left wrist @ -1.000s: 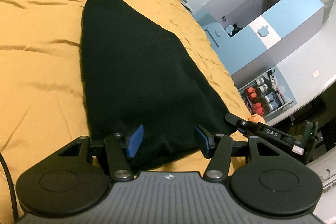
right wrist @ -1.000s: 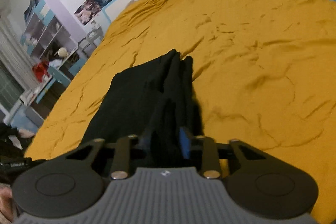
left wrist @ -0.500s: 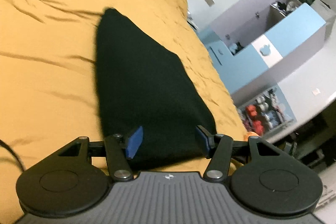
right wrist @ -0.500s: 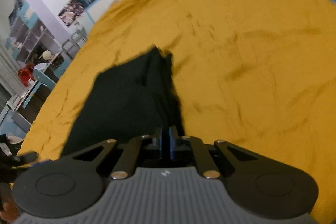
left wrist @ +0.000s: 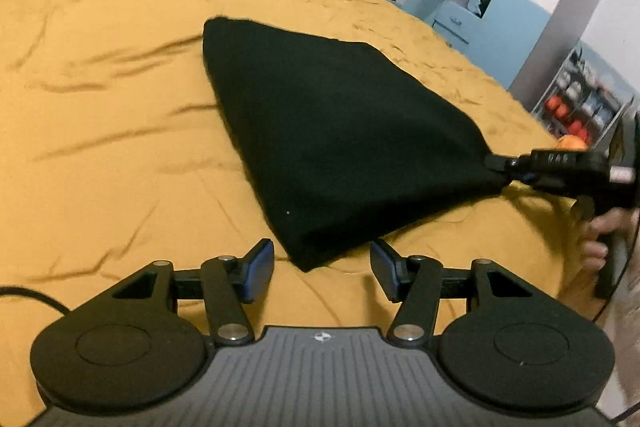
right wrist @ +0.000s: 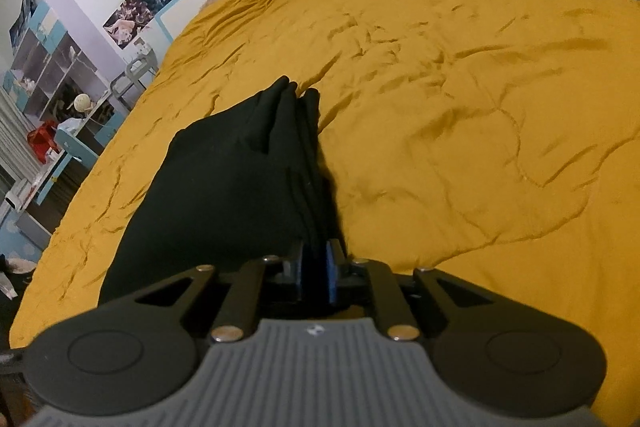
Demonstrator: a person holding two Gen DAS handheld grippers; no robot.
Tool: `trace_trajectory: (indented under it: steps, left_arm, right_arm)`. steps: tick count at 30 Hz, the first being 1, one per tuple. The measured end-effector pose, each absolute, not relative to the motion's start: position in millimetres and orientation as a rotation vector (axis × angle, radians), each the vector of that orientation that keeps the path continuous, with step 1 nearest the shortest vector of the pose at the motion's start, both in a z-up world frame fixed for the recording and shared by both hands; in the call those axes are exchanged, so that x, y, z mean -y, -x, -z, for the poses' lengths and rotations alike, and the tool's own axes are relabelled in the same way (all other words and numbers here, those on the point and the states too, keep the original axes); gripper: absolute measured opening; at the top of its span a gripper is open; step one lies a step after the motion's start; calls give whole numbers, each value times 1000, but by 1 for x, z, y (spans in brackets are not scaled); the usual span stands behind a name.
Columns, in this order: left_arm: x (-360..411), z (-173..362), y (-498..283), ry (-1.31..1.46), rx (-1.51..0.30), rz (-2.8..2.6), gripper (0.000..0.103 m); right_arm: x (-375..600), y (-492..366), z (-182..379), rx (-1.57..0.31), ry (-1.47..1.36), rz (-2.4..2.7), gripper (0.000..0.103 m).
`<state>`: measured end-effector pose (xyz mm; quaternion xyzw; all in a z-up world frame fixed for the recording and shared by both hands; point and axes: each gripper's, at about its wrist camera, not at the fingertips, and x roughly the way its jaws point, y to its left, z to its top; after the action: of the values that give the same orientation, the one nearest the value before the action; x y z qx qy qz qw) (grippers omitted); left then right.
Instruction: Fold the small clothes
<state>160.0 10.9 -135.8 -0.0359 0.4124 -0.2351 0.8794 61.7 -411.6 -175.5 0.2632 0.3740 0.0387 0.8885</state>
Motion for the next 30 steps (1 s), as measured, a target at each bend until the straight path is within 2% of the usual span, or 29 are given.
trace_trajectory:
  steps: [1, 4, 10, 11, 13, 18, 22, 25, 30]
  left_arm:
    - [-10, 136, -161, 72, -855, 494, 48]
    - [-4, 140, -165, 41, -864, 472, 27]
    - [6, 143, -160, -68, -835, 459, 25]
    - [8, 142, -158, -84, -827, 456, 23]
    - [7, 141, -157, -60, -820, 448, 10]
    - [-18, 132, -161, 92, -813, 431, 8]
    - [-21, 156, -164, 141, -877, 412, 9]
    - [-32, 160, -163, 228, -896, 413, 8]
    - [-47, 134, -153, 247, -879, 449, 6]
  right_arm:
    - [412, -62, 176, -776, -549, -81, 6]
    - [412, -62, 177, -778, -552, -83, 8]
    - [415, -63, 181, -781, -578, -90, 10]
    - [415, -63, 181, -781, -581, -90, 10]
    - [415, -63, 181, -780, -583, -89, 10]
    - [419, -62, 176, -780, -621, -71, 9]
    - [420, -62, 184, -794, -620, -65, 9]
    - [424, -61, 190, -798, -649, -68, 11]
    - [423, -58, 175, -817, -626, -74, 19]
